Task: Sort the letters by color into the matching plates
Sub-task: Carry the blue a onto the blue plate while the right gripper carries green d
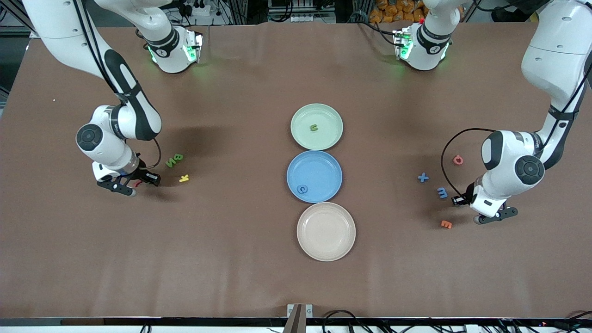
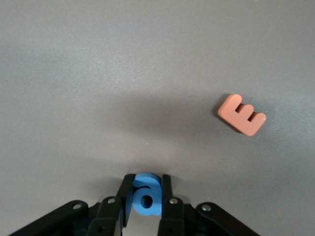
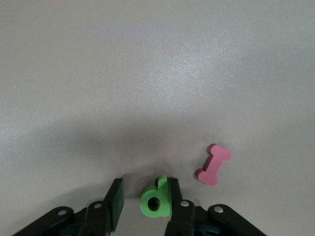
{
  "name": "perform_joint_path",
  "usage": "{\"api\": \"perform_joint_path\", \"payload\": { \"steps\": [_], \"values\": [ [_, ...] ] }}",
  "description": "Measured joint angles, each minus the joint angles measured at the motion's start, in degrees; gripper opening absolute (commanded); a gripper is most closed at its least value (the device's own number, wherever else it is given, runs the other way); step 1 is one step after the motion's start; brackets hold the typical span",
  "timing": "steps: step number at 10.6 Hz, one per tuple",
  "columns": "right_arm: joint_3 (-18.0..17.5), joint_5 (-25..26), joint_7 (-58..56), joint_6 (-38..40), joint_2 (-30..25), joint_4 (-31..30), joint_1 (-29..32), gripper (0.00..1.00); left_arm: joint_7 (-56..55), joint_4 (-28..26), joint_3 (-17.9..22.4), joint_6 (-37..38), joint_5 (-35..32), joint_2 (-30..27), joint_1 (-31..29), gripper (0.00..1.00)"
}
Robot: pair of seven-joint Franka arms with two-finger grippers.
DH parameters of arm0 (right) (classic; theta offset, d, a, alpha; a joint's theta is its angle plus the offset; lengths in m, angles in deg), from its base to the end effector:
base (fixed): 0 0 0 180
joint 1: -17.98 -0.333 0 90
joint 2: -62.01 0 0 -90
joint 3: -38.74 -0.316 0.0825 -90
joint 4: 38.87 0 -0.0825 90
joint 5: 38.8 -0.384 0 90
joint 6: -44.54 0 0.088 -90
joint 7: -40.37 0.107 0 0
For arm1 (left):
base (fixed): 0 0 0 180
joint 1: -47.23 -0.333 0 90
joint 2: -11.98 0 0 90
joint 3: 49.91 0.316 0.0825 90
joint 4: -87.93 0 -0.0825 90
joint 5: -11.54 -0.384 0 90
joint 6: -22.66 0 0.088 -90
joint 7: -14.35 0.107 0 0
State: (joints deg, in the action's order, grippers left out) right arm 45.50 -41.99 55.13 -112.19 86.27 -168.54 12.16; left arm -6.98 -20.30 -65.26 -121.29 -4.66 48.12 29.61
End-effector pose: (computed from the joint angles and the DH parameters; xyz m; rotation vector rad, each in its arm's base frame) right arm 0.5413 -0.0130 0.1776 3.0840 -0.4866 0.0865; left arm 0.6333 0.0303 0.1808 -3.1121 -0.3683 -0.0452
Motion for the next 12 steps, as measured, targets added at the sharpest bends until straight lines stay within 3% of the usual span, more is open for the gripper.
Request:
{"api": "perform_joint_path", "payload": {
  "steps": [4,5,10,12],
  "values": [
    [0.0,0.0,-1.4,-0.1,0.0,-0.1,0.0,0.03,-0.1,0.2,-3.0,0.3,0.0,-1.7,0.1,0.00],
    [0.0,0.0,-1.8,-0.1,0.0,-0.1,0.0,0.00,-1.1,0.2,-4.2,1.3,0.0,-2.6,0.1,0.00],
    [0.0,0.0,-3.2,0.8,-1.2,0.7,-0.1,0.00,-15.2,0.1,-13.6,4.5,0.1,-4.6,0.9,0.00],
    [-0.5,0.0,-3.2,6.5,-2.8,3.3,-0.4,0.00,-20.8,0.2,-14.9,4.6,0.1,-4.6,3.9,0.00]
  ]
}}
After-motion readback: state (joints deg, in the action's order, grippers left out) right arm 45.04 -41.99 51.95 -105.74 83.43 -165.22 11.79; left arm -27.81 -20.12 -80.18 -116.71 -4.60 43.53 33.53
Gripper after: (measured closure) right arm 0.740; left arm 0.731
